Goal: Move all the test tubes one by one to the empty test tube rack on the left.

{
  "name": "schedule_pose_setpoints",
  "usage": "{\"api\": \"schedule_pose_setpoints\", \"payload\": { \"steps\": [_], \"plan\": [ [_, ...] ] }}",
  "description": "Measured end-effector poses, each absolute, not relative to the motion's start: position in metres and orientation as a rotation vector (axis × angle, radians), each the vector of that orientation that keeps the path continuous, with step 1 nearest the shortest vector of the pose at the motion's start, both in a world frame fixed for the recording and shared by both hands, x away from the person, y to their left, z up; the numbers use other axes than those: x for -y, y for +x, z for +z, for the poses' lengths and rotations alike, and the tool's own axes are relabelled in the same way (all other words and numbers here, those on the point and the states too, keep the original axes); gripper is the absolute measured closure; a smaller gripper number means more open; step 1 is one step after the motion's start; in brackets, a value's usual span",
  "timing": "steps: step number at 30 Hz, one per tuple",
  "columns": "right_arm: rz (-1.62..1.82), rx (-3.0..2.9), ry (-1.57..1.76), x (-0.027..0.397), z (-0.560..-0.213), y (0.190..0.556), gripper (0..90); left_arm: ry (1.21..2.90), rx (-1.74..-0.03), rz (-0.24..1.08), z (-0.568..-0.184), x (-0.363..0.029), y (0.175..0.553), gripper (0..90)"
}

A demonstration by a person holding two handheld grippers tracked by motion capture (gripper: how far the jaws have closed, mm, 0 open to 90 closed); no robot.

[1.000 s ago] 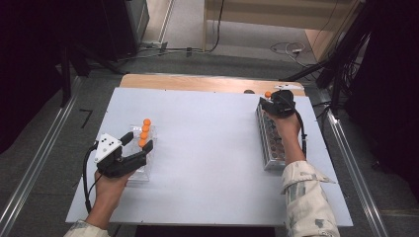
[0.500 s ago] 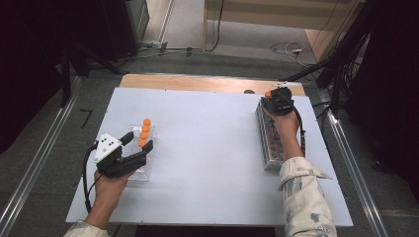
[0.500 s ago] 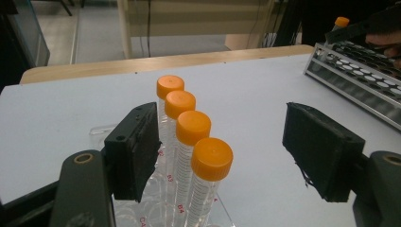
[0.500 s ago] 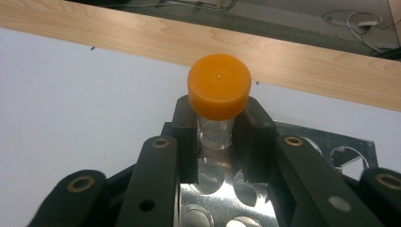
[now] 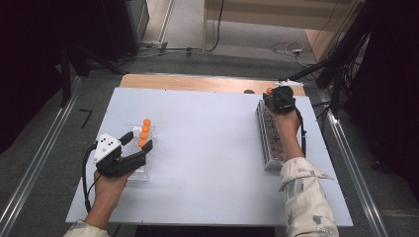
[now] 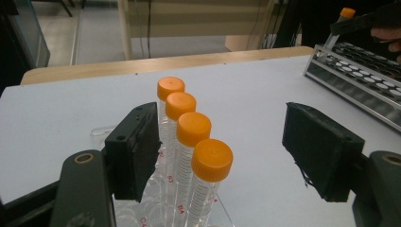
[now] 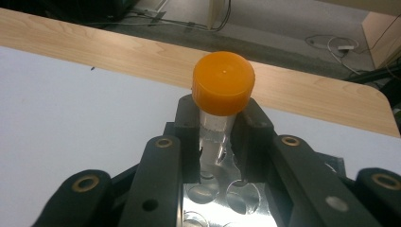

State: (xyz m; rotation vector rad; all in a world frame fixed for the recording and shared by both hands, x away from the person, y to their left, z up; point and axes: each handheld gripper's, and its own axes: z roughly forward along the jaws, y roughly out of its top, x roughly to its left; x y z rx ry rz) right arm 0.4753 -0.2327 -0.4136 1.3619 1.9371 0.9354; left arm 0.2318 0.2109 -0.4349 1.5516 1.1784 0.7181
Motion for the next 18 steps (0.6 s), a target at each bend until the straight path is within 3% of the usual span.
{"api": "schedule_pose_setpoints", "payload": {
  "steps": [18],
  "plan": [
    [1.022, -1.940, 1.258, 0.228, -0.372, 0.447, 71.6, 1.572, -1.163, 0.708, -0.430, -0.206, 0.231, 20.3]
  ]
}}
